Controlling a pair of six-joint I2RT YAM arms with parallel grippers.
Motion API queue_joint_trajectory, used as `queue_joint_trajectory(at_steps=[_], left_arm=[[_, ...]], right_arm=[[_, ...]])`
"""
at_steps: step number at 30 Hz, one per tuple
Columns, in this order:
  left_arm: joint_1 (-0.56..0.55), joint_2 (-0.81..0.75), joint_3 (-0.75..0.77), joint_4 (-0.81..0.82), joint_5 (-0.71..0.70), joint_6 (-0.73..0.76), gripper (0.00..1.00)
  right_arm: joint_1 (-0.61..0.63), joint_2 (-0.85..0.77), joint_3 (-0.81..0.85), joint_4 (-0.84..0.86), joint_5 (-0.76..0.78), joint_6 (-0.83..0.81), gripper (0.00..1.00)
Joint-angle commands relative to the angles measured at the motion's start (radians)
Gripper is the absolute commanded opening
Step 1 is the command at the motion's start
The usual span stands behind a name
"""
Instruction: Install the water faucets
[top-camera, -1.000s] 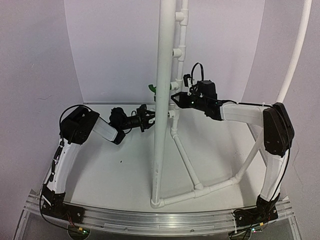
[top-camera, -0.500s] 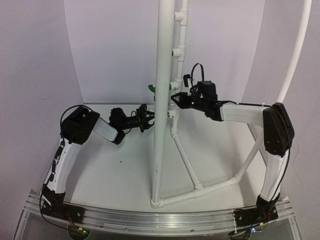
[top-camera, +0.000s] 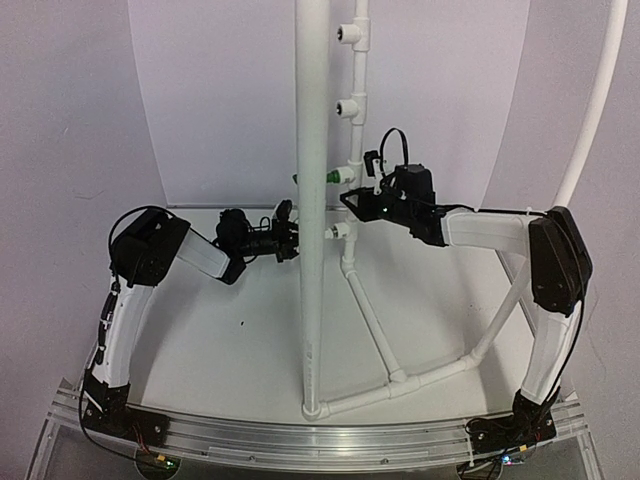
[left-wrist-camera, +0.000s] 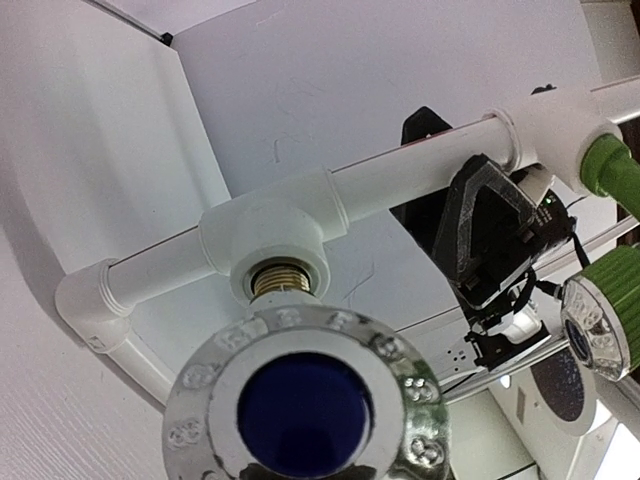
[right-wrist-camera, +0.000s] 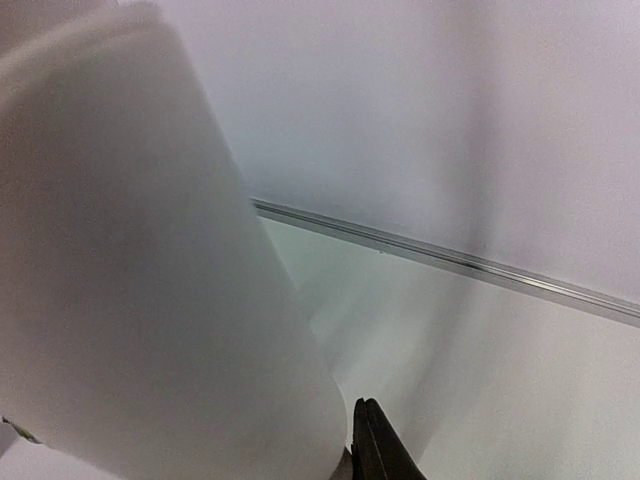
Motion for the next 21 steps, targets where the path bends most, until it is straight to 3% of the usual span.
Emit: queue_joint_trajectory(at_steps=[1, 6, 10, 21], left_arm=[[-0.002, -0.128, -0.029, -0.174, 0.025, 0.264, 0.03], [-0.001, -0.174, -0.042, -0.281, 0.008, 0.408, 0.00], [0.000, -0.182, -0.048, -0.286, 0.006, 0.426, 0.00], [0.000, -0.085, -0.103, 0.189, -0.057, -0.092, 0.00]], right_arm=[[0.006, -0.068, -0.031, -0.018, -0.068, 0.111, 0.00], [0.006, -0.081, -0.046, -0.018, -0.074, 0.104, 0.00], [0.008, -0.089, -0.054, -0.018, -0.085, 0.101, 0.00], [0.008, -0.081, -0.041, -0.018, -0.098, 0.078, 0.00]])
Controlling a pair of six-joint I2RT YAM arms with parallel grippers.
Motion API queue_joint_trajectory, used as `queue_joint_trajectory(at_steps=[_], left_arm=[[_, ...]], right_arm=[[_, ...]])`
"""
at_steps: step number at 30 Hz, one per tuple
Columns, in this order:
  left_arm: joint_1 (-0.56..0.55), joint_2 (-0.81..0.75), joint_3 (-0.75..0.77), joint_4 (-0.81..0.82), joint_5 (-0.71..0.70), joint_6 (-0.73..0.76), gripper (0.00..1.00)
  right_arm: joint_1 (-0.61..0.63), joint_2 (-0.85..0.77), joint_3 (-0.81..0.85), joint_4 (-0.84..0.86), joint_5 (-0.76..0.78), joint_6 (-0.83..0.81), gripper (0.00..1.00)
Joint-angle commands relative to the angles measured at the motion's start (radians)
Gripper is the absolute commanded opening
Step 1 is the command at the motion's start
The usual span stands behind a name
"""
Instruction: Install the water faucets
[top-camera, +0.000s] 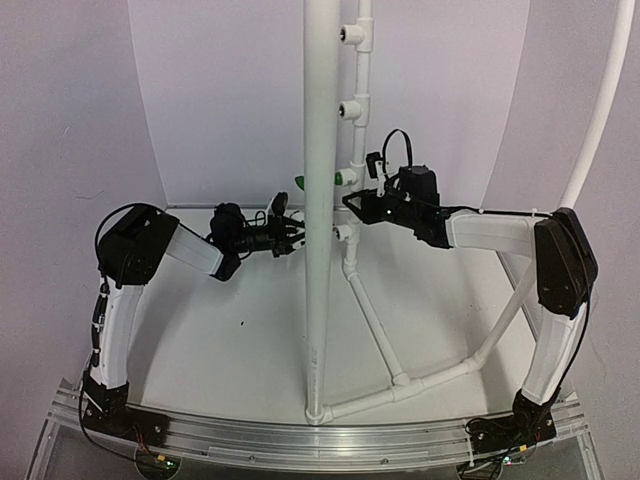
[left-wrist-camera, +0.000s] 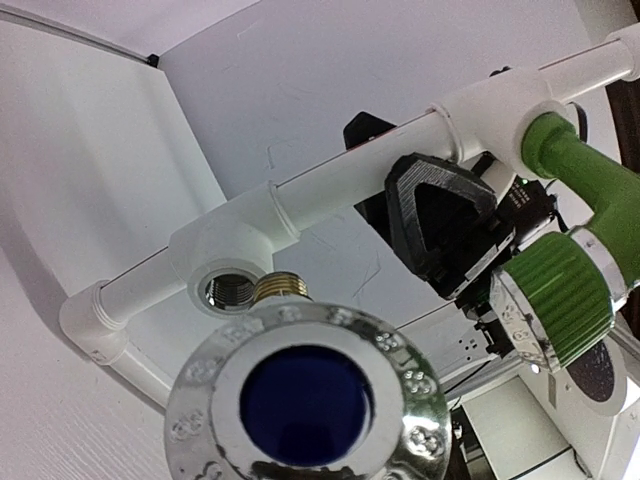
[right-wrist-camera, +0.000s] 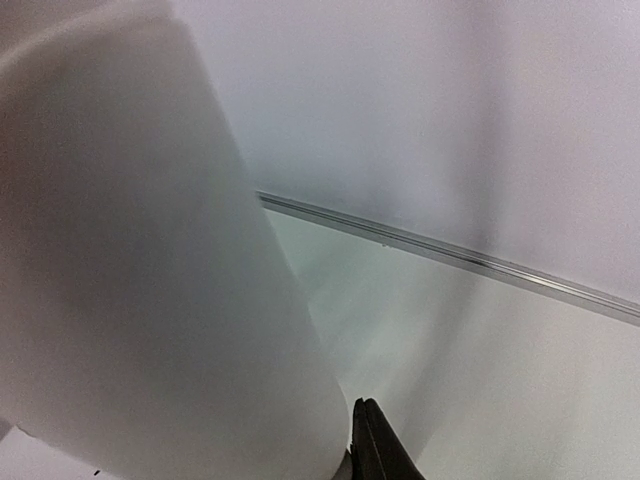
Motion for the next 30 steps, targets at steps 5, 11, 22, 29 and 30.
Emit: queue_joint_trajectory(at_steps=[5, 11, 22, 29, 30], left_arm=[[0.000, 0.052, -0.052, 0.375, -0.070, -0.472, 0.00], [-0.008, 0.068, -0.034, 0.376, -0.008, -0.649, 0.00], [-0.012, 0.118, 0.056, 0.379, -0.004, -0.753, 0.00], [-0.010, 0.125, 0.076, 0.380, -0.039, -0.726, 0.00], [-0.009, 0.123, 0.073, 0.380, -0.040, -0.724, 0.00]], right_arm=[[0.007, -0.033, 0.024, -0.020, -0.090, 0.083, 0.00], [0.007, -0.027, 0.034, -0.017, -0.102, 0.064, 0.00], [0.007, -0.027, 0.029, -0.010, -0.144, 0.056, 0.00], [0.008, -0.028, 0.023, -0.007, -0.157, 0.062, 0.00], [0.008, -0.029, 0.022, -0.007, -0.157, 0.064, 0.00]])
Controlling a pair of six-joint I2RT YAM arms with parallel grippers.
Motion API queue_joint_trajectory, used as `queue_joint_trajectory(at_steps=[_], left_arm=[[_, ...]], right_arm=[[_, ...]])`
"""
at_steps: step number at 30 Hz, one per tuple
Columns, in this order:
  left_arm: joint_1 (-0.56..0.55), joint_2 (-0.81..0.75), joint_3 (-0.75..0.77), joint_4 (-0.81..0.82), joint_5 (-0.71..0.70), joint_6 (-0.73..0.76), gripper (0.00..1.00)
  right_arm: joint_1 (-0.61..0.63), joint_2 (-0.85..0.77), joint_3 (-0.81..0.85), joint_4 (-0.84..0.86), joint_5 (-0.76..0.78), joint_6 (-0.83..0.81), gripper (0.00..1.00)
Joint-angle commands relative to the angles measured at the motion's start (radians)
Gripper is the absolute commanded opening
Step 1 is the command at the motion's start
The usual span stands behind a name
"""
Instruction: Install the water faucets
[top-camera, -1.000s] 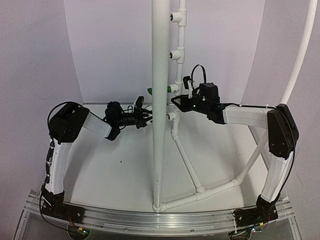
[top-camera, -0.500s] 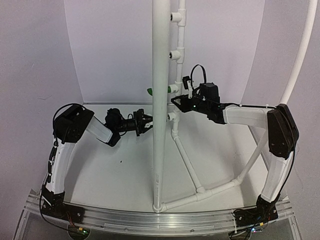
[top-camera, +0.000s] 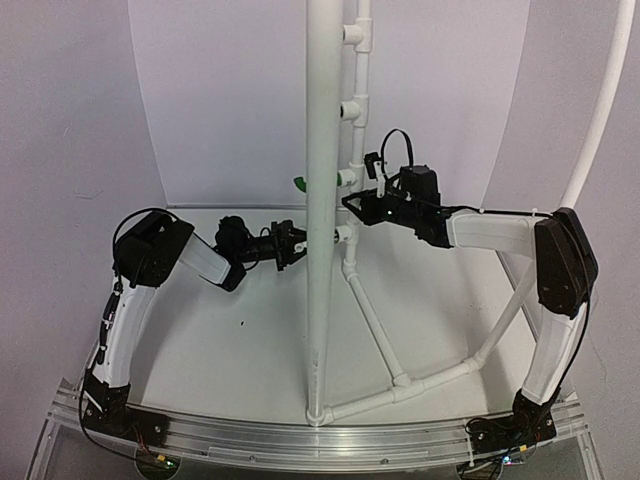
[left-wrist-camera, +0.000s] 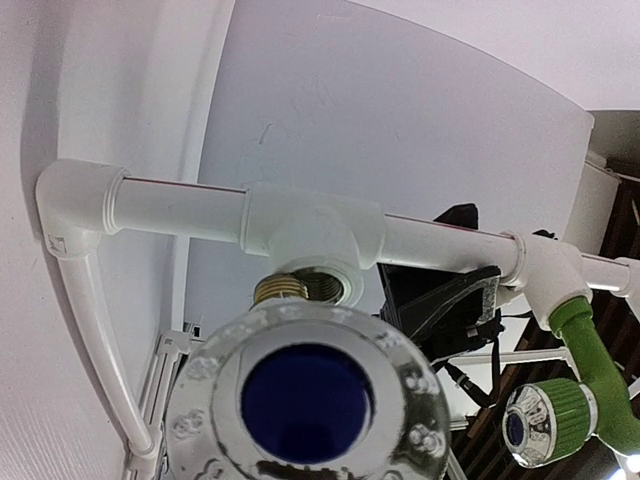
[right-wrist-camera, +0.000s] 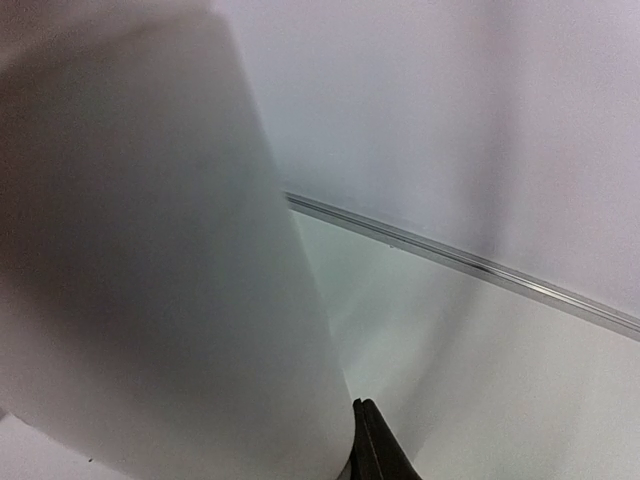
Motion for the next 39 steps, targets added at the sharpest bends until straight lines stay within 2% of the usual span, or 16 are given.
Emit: queue_joint_trajectory(at_steps=[1, 18, 29, 39], left_arm=[[0.001, -0.007, 0.036, 0.222, -0.017, 0.006, 0.00], [0.004, 0.002, 0.100, 0.221, -0.016, -0.025, 0.00], [-0.016, 0.030, 0.093, 0.220, -0.006, -0.012, 0.00], [-0.026, 0.025, 0.113, 0.220, 0.012, 0.003, 0.00]], right_arm=[[0.013, -0.029, 0.020, -0.005, -0.115, 0.110, 0.00], [0.016, -0.019, 0.023, 0.005, -0.117, 0.129, 0.00], [0.018, 0.021, 0.070, 0.014, -0.041, 0.237, 0.00], [0.023, 0.032, 0.078, 0.019, 0.014, 0.272, 0.00]])
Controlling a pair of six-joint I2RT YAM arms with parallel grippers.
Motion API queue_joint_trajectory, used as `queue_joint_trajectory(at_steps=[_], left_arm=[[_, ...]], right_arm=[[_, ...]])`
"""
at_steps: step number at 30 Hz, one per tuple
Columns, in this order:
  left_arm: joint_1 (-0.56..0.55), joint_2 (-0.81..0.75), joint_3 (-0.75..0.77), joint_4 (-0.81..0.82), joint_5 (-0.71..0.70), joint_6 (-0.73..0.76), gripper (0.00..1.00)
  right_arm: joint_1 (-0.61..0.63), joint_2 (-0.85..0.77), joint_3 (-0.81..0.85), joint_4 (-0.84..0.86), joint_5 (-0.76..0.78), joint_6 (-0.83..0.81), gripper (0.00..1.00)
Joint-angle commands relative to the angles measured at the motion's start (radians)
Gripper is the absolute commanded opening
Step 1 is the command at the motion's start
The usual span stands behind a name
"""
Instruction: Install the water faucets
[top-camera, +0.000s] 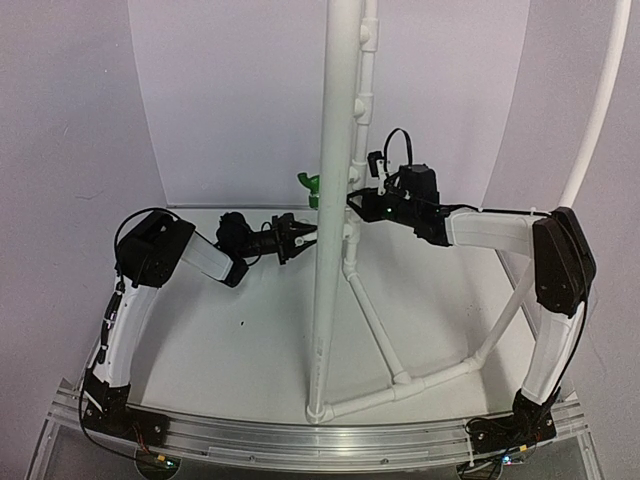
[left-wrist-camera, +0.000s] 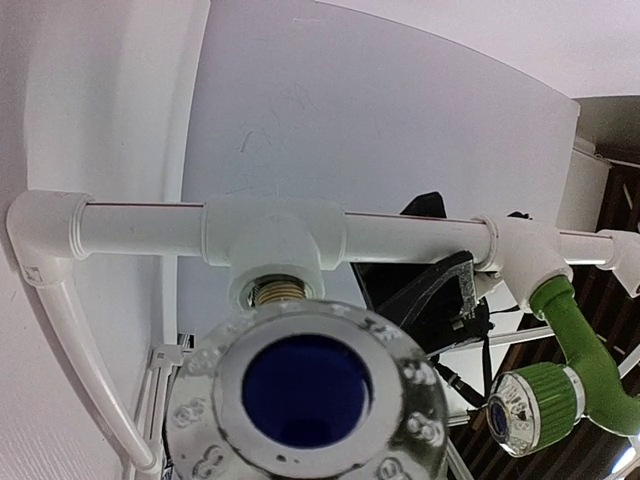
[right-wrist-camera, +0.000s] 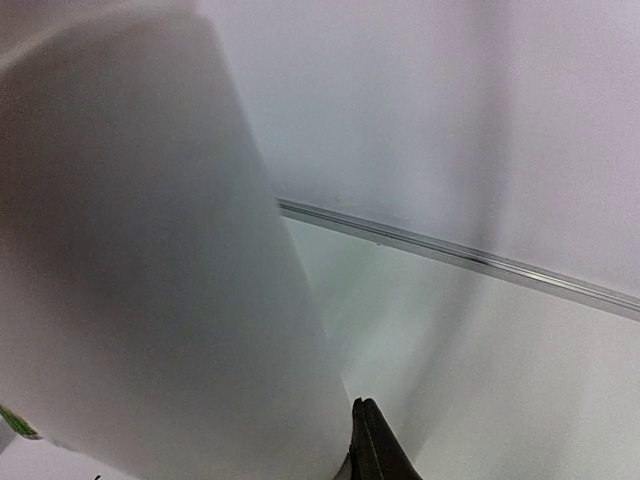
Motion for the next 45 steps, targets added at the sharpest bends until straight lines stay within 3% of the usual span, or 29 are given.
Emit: queue_joint_trajectory(at_steps=[1, 17, 22, 28, 36, 45], left_arm=[[-0.030, 0.003, 0.048, 0.203, 0.019, 0.007, 0.00], [-0.027, -0.005, 0.024, 0.203, -0.021, 0.102, 0.00], [-0.018, -0.024, -0.012, 0.194, -0.052, 0.240, 0.00], [-0.014, -0.034, -0.003, 0.089, 0.014, 0.417, 0.00], [-0.007, -0.038, -0.001, 0.046, 0.029, 0.553, 0.00], [-0.009, -0.184, -0.105, -0.217, -0.032, 0.980, 0.01]], right_arm=[[0.025, 0.019, 0.058, 0.032, -0.029, 0.207, 0.00], [0.055, 0.005, 0.051, 0.051, 0.015, 0.200, 0.00], [0.060, -0.002, 0.048, 0.051, 0.004, 0.197, 0.00], [0.063, -0.014, 0.035, 0.051, -0.025, 0.193, 0.00], [0.071, -0.034, 0.007, 0.051, -0.038, 0.183, 0.00], [0.075, -0.043, -0.008, 0.051, -0.042, 0.181, 0.00]])
